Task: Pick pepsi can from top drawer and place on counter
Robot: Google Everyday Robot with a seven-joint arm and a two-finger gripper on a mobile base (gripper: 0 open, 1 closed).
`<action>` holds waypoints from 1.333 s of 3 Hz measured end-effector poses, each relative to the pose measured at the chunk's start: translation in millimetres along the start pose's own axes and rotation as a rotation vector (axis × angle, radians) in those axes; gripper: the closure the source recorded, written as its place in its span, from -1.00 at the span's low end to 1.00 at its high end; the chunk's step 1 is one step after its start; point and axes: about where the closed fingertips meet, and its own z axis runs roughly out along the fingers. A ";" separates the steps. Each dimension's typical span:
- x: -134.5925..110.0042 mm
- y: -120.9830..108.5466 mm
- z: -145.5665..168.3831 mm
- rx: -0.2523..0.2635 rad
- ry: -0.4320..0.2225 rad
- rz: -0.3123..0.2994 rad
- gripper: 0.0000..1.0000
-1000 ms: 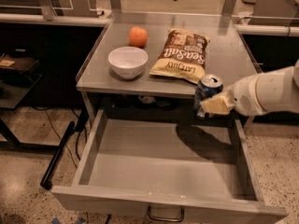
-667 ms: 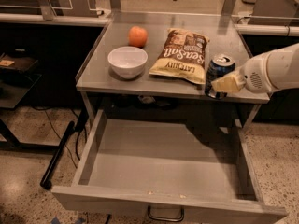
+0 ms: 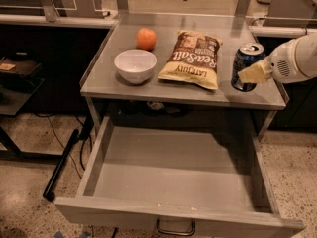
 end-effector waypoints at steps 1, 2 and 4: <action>0.7 -0.9 28.0 -0.034 -0.014 0.060 1.00; -2.3 -5.1 51.7 -0.046 -0.024 0.105 1.00; -7.3 -27.4 66.1 -0.015 -0.039 0.125 1.00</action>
Offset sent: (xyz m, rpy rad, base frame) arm 0.0629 0.0143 -0.0503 0.1580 0.0464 -0.0658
